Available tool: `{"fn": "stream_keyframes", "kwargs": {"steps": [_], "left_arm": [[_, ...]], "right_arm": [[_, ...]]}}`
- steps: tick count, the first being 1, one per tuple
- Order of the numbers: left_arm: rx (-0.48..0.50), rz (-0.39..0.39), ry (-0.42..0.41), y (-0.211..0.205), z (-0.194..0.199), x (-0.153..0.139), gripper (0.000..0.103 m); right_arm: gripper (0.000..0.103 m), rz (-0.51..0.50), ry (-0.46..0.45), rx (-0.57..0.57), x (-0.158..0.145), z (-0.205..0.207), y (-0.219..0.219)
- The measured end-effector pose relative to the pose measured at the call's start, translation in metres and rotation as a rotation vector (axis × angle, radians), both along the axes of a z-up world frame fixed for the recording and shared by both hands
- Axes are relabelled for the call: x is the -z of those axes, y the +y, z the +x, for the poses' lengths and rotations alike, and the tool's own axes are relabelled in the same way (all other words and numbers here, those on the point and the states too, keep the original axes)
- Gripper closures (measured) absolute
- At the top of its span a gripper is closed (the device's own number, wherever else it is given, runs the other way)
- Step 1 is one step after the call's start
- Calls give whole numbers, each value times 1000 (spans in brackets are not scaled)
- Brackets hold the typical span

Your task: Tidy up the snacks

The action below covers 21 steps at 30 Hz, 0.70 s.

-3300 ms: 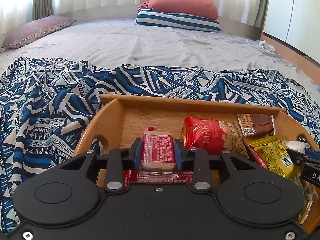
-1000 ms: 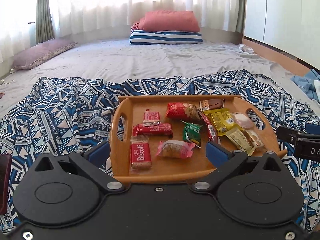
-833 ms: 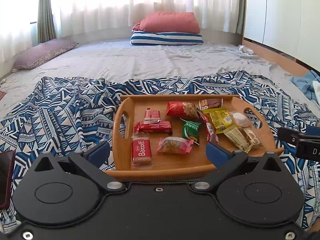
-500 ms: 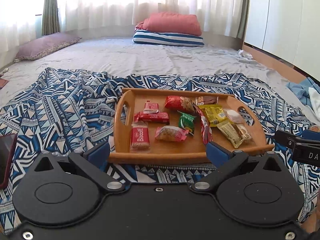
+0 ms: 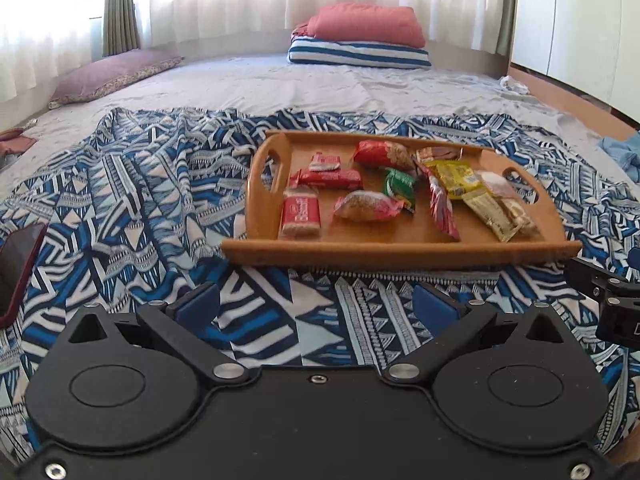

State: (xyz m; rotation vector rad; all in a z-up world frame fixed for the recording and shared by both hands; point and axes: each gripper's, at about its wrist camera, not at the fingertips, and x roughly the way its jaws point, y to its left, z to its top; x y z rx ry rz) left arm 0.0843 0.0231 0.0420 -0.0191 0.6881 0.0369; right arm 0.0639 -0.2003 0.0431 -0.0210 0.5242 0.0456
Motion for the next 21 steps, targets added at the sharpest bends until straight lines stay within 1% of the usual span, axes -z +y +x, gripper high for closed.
{"fn": "stream_keyframes", "kwargs": {"steps": [4,8,13,15,18,21], "left_arm": [[-10,-6,31,-1,1,17,1],[-20,9,38,-3,6,28,1],[-19,14,59,-7,15,41,1],[-21,15,64,-9,18,46,0],[-14,34,50,-12,17,49,0],[-19,14,59,-10,20,50,0]], "right_arm": [[0,3,16,0,13,0,5],[0,-12,28,4,26,2,9],[0,-3,63,12,44,12,8],[0,-1,85,26,52,16,7],[0,5,102,30,58,19,7],[0,2,132,0,63,24,7]]}}
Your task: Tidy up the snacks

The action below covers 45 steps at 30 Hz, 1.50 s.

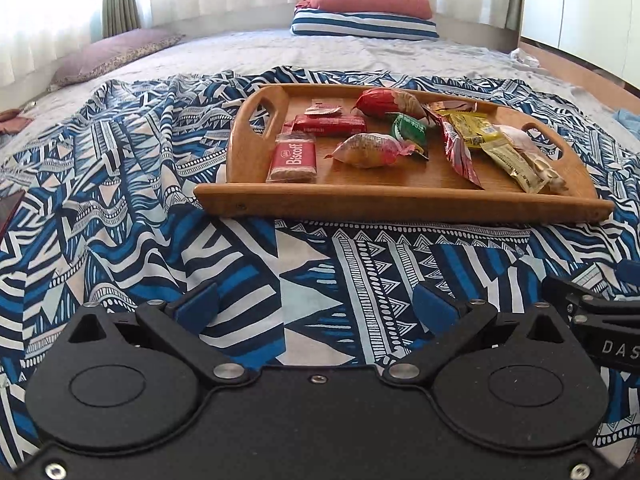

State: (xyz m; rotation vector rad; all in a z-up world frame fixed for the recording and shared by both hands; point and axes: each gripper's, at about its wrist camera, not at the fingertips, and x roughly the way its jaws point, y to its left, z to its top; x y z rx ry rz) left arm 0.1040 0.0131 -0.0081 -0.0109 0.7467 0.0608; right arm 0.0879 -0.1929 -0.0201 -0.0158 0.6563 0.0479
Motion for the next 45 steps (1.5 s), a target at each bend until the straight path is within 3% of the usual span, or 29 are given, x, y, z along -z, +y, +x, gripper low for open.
{"fn": "stream_keyframes", "kwargs": {"steps": [45], "left_arm": [[-8,20,-18,-1,1,5,0]], "right_arm": [[0,3,-28,-13,5,-2,0]]}}
